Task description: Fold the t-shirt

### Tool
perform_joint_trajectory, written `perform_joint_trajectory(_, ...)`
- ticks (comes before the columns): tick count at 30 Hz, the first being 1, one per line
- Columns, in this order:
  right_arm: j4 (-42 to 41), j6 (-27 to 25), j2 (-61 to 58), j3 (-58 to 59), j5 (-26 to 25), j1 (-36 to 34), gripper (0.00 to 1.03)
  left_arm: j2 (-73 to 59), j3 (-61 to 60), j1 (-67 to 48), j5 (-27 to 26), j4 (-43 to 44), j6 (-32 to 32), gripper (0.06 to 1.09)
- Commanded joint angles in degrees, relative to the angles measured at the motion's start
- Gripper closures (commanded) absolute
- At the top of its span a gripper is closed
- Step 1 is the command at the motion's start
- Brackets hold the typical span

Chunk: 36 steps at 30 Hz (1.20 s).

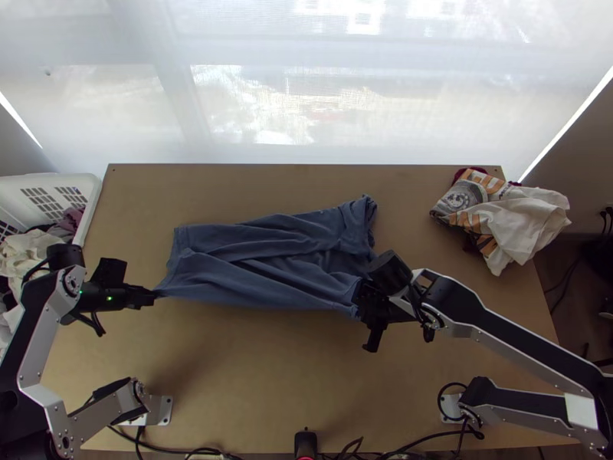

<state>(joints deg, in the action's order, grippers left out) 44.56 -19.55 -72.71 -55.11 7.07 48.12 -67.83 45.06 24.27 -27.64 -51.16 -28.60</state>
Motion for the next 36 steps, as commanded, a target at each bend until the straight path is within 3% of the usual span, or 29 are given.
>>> perform_joint_trajectory(1, 0.01, 0.04, 0.55, 1.24, 0.05, 1.01, 1.0, -0.19, -0.23, 0.95, -0.05, -1.14, -1.11, 0.5)
perform_joint_trajectory(3, -0.17, 0.04, 0.55, 1.41, 0.05, 1.01, 1.0, -0.9, 1.61, 0.95, -0.05, -2.19, -1.02, 0.34)
perform_joint_trajectory(5, -0.26, -0.05, 0.46, 1.59, 0.05, 1.01, 1.0, -2.3, 3.9, 0.95, -0.05, -3.69, -0.84, 0.29)
perform_joint_trajectory(9, -0.43, -0.05, 0.37, 1.5, 0.05, 1.01, 1.0, -6.26, 6.97, 0.25, -0.22, -3.16, 1.35, 0.29)
perform_joint_trajectory(20, -0.61, -0.05, -1.03, 0.27, 0.05, 0.92, 1.0, -16.01, 8.47, -10.56, -0.4, 8.7, 12.43, 0.29)
perform_joint_trajectory(24, -0.61, -0.05, -1.38, -0.17, 0.05, 0.92, 1.0, -18.65, 9.52, -12.67, -0.4, 10.29, 13.83, 0.31)
perform_joint_trajectory(29, -0.79, -0.14, -1.74, -0.43, -0.04, 0.75, 1.0, -20.58, 9.26, -13.29, -0.4, 11.52, 14.01, 0.46)
perform_joint_trajectory(34, -0.87, -0.22, -2.09, -0.87, -0.04, 0.57, 1.0, -21.38, 8.38, -12.93, -0.31, 12.48, 13.57, 0.46)
perform_joint_trajectory(36, -0.87, -0.22, -2.26, -1.14, -0.04, 0.49, 1.0, -21.64, 8.38, -12.85, -0.4, 12.48, 13.57, 0.54)
